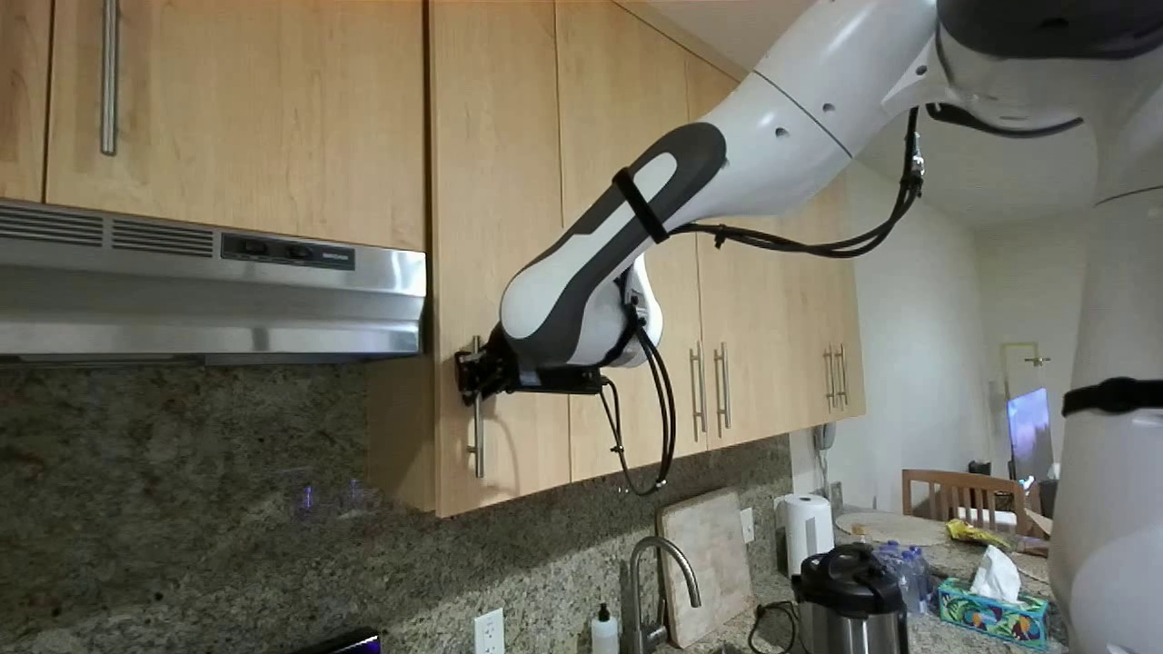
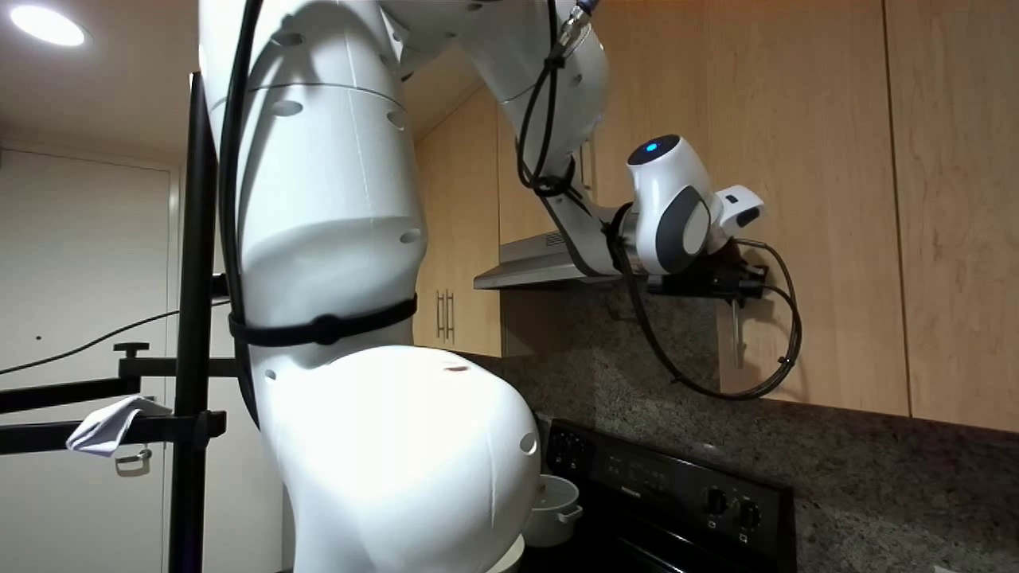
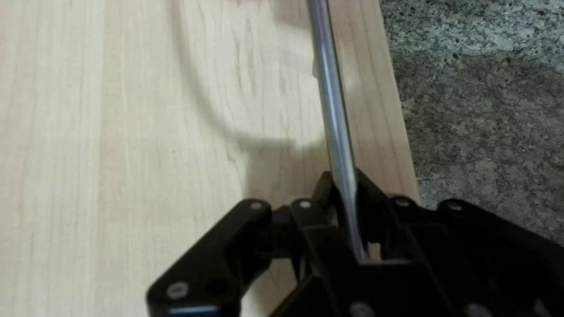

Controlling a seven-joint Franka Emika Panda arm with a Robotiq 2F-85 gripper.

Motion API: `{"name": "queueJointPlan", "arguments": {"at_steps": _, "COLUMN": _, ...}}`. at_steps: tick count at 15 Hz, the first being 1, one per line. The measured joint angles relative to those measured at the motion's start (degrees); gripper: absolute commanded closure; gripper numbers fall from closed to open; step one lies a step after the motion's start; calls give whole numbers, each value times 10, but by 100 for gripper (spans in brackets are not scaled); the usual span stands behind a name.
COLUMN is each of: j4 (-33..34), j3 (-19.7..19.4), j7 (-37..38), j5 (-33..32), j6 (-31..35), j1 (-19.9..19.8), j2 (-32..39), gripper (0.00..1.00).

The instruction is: Open the first cabinet door to the right of the stove hood

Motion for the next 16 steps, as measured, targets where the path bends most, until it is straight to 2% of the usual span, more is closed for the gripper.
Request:
{"name": "queueJointPlan", "arguments": {"at_steps": 12, "j4": -46, "j3": -6, "j7": 0, "j5": 0, "j6": 4, "j1": 3, "j2": -44, "gripper": 92}}
{"name": "queueJointPlan", "arguments": {"at_steps": 16, "j4": -69, "j3": -25, "j7": 0, "j5": 1, "j6": 4, "j1": 19, "j2": -66, "gripper": 92}}
